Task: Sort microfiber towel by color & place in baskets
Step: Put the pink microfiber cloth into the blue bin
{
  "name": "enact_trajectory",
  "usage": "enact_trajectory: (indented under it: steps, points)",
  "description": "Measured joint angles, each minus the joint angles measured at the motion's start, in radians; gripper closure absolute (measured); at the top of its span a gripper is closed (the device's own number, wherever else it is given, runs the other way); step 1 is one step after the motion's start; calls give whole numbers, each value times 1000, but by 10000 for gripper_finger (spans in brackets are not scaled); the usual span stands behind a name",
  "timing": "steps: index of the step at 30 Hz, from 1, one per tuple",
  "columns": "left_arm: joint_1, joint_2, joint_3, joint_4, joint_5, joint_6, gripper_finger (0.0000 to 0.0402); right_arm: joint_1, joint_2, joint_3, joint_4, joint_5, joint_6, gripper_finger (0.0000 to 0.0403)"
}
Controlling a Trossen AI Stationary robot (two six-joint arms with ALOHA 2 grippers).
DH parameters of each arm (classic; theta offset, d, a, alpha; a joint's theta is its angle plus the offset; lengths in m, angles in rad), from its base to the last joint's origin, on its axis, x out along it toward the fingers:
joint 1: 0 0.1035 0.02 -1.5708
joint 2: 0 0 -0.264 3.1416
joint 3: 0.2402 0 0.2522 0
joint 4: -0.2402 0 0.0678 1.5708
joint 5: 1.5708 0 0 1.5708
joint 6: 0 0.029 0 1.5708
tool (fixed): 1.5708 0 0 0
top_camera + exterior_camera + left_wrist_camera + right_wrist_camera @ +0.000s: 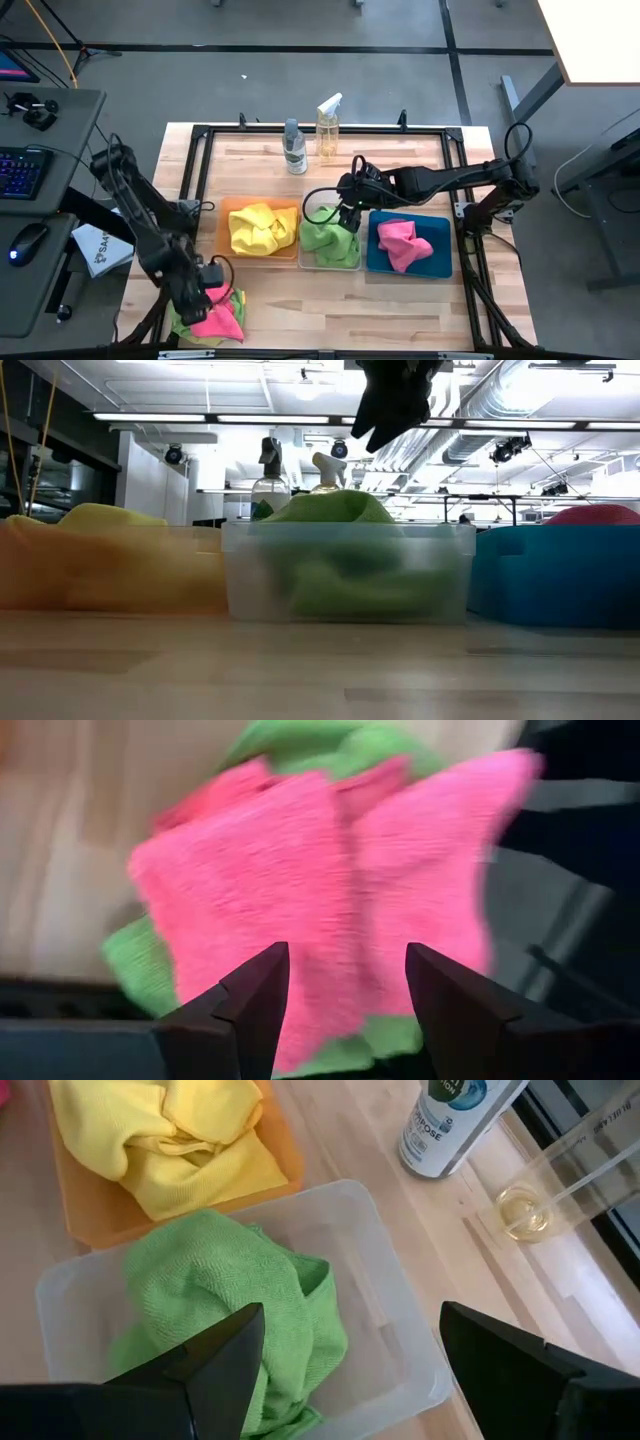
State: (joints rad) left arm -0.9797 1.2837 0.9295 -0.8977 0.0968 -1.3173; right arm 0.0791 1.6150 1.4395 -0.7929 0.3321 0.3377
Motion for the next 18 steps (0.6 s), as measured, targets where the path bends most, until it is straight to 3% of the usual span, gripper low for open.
enact_trajectory:
  steps: [10,12,15,18]
  points:
    - [3,186,0,-45,7,-32,222,-14,0,0,-16,1,-7,105]
    - [20,190,1,-46,21,16,259,-14,-3,-1,-24,0,-7,105]
    - [63,148,36,-101,-3,91,362,-5,-30,-1,-28,-1,-2,105]
    - [127,56,107,-199,-104,154,388,1,-90,-1,-24,-1,3,105]
